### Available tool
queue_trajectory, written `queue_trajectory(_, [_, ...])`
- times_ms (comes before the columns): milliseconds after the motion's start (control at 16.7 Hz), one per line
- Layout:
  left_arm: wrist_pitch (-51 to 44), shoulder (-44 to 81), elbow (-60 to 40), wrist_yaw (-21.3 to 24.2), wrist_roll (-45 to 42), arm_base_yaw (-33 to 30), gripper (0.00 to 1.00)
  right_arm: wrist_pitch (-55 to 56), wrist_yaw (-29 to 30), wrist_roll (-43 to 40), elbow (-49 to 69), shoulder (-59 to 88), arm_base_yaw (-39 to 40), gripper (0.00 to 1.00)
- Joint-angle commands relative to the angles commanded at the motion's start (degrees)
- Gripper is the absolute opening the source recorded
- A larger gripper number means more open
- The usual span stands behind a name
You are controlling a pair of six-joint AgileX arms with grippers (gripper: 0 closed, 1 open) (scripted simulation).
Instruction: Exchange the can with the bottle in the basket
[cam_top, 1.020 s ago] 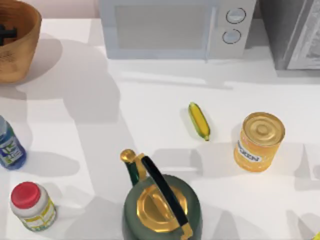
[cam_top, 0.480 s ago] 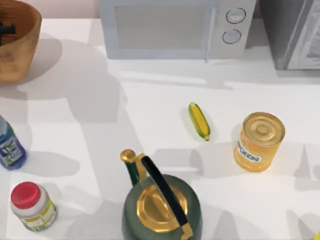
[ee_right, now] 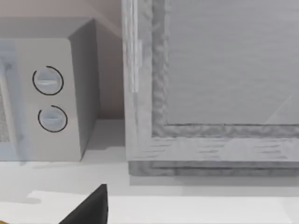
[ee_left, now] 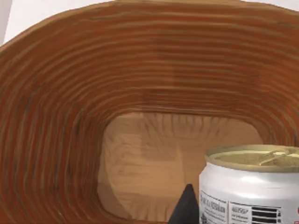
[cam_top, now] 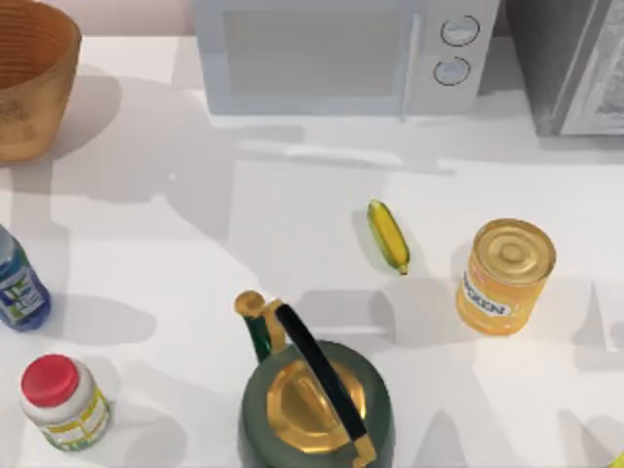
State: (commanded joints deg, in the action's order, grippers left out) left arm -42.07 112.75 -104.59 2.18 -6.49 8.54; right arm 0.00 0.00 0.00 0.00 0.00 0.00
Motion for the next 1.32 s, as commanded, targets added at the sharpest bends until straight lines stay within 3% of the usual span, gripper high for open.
queue_trajectory(600, [27.0,-71.1,64.3,-2.9,4.8,-5.4,0.0,0.0,0.0,0.0,0.0,0.0,0.0,1.0])
queue_trajectory(840, [35.2,-94.0,86.0,-2.9,5.9,-7.1,0.0,0.0,0.0,0.0,0.0,0.0,0.0,1.0])
queue_trajectory(1080, [40.4,-108.3,100.1,-2.5,6.4,-8.2,0.0,0.0,0.0,0.0,0.0,0.0,0.0,1.0])
queue_trajectory(1320, [42.1,-112.8,104.6,-2.2,6.5,-8.5,0.0,0.0,0.0,0.0,0.0,0.0,0.0,1.0])
